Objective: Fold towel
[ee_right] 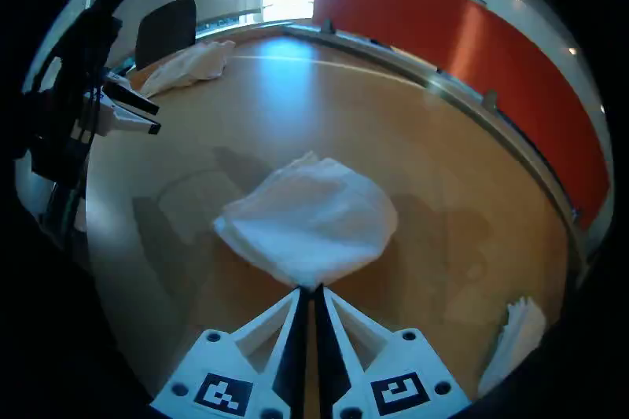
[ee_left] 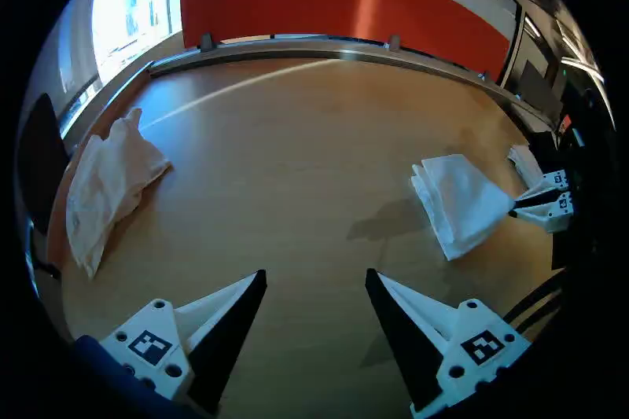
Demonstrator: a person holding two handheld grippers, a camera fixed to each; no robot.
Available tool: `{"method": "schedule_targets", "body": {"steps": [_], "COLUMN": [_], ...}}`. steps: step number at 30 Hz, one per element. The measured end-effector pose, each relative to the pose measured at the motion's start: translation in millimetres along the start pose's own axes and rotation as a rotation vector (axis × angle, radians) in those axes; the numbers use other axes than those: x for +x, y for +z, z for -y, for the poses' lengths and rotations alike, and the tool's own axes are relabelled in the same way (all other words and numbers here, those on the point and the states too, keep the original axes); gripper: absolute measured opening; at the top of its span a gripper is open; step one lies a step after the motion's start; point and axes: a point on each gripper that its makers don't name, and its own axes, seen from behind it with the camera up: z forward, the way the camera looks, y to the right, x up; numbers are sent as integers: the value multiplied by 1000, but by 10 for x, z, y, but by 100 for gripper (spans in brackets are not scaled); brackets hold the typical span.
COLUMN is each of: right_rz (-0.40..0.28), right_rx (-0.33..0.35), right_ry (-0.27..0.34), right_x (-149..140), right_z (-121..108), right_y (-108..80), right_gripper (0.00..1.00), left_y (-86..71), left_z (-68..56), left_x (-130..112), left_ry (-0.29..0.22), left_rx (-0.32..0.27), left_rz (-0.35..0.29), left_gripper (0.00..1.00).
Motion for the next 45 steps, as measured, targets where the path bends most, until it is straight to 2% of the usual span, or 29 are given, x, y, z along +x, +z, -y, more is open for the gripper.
{"method": "schedule_targets", "body": {"steps": [12,18,34,45], "right_rz": [-130,-168,-185,-189], "right_rx": [-63,-94,-148,-210], "right_ry": [-67,-78,-45,-3], "right_x": [857,1078,1074,1015], "right_z": [-289,-423,-747,-1215], "right_y": [-409,-589,-810,-1009], "right_gripper": [5,5,5,5], "left_y": [-37,-52,-61,-55], "left_z": [-38,-79,-166,-196], "left_x": [74,108,132,151], "left_ry": [-2,-3,5,11], "left_rx": [-6,-13,-24,-27], "left_rz": [-21,-32,-40,-42], "left_gripper": [94,94,94,94]}}
